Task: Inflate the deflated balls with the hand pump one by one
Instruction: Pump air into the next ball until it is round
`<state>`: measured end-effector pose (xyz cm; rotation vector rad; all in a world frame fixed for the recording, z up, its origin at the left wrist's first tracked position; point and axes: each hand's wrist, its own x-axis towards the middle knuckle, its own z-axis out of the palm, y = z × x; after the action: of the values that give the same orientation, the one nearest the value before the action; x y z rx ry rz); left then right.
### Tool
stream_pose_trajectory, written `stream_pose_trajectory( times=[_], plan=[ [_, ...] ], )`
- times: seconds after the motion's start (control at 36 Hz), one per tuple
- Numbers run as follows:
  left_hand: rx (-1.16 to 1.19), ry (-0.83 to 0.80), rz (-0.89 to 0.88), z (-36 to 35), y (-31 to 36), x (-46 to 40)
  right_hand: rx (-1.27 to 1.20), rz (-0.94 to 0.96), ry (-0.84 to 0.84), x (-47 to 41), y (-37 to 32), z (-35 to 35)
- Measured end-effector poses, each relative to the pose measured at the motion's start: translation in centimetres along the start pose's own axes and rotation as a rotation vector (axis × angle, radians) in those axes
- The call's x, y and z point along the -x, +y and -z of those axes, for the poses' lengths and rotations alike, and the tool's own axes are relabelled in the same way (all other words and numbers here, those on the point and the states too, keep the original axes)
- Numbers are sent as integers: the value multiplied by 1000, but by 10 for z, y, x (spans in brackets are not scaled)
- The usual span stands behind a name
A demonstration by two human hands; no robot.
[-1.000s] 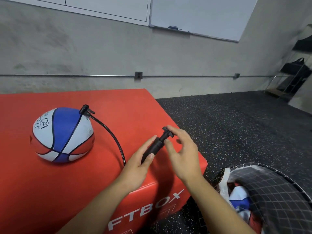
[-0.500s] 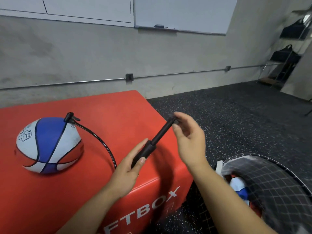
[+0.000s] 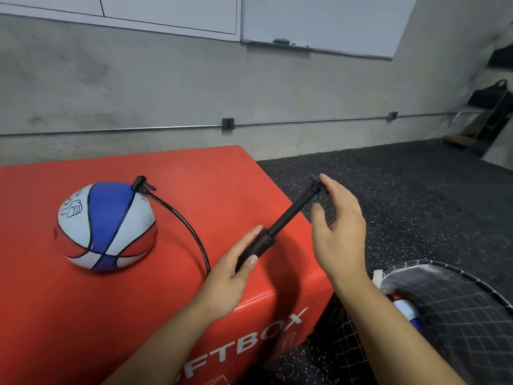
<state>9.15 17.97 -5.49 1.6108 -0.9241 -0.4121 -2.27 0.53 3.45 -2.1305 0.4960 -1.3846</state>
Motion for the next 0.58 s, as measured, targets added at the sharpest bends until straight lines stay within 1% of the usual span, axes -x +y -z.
stream_pose_trajectory(
  times=[0.11, 0.28, 0.44, 0.5, 0.58],
  plan=[
    [-9, -2, -44, 3, -2, -1, 23, 17, -69, 12, -8, -15],
    [3, 26, -17, 6, -4, -4, 14, 48, -168, 30, -12, -30],
    [7, 29, -17, 5, -5, -5, 19, 32, -306, 47, -6, -34],
    [2, 31, -27, 4, -3, -5, -23, 15, -332, 49, -4, -33],
    [-18, 21, -49, 1, -2, -4, -203, -86, -338, 46, 0, -28]
  ],
)
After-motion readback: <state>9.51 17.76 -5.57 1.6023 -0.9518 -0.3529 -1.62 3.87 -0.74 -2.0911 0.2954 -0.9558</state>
